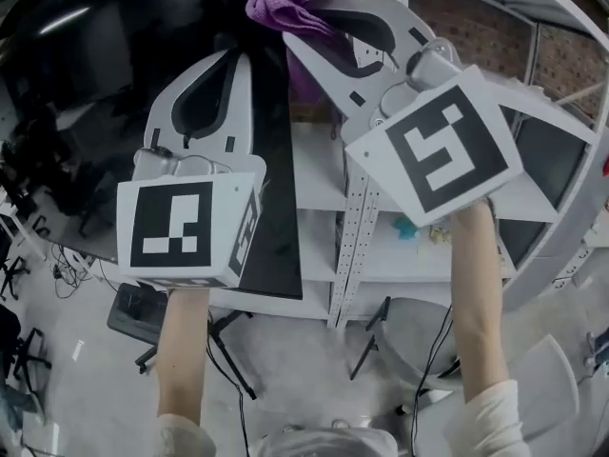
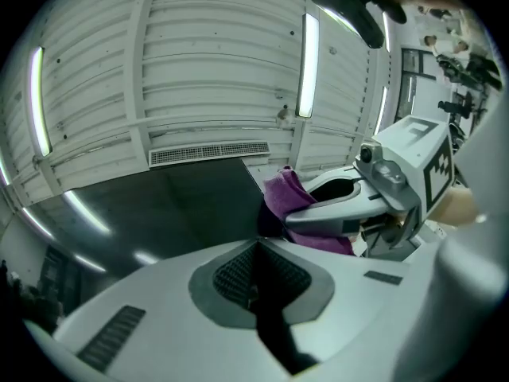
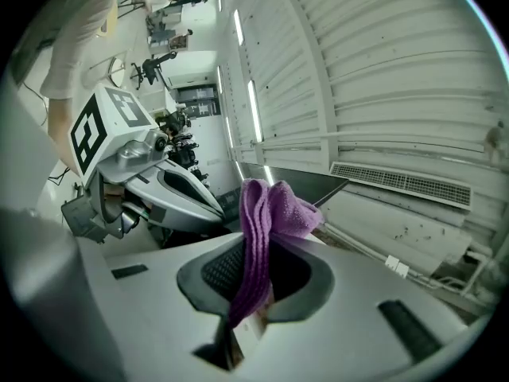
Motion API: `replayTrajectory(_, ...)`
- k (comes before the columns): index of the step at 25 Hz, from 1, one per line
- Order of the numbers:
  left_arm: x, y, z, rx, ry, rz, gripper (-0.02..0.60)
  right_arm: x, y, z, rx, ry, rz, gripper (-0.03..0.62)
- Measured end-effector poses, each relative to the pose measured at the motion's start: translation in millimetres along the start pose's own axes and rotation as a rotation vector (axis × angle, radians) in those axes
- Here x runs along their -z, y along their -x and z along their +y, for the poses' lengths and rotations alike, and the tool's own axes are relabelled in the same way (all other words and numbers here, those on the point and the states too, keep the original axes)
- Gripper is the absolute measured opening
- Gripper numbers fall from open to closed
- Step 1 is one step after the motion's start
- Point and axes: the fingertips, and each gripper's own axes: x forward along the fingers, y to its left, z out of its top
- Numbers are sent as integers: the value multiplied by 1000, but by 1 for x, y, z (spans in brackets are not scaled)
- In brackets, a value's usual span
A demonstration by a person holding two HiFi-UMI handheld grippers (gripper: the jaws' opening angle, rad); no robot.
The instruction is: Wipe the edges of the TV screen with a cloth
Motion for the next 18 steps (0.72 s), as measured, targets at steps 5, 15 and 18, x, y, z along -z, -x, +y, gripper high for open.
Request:
replayTrajectory(5, 19, 15, -25, 5, 37, 24, 15, 18, 16, 33, 4, -32, 30, 61)
replayTrajectory(15, 82, 65, -49, 27, 129, 110, 15, 51, 40, 116, 11, -102, 98, 61)
replayTrajectory(18, 102, 84, -57, 9, 151, 135, 15, 58, 48, 138, 2, -121, 113, 61)
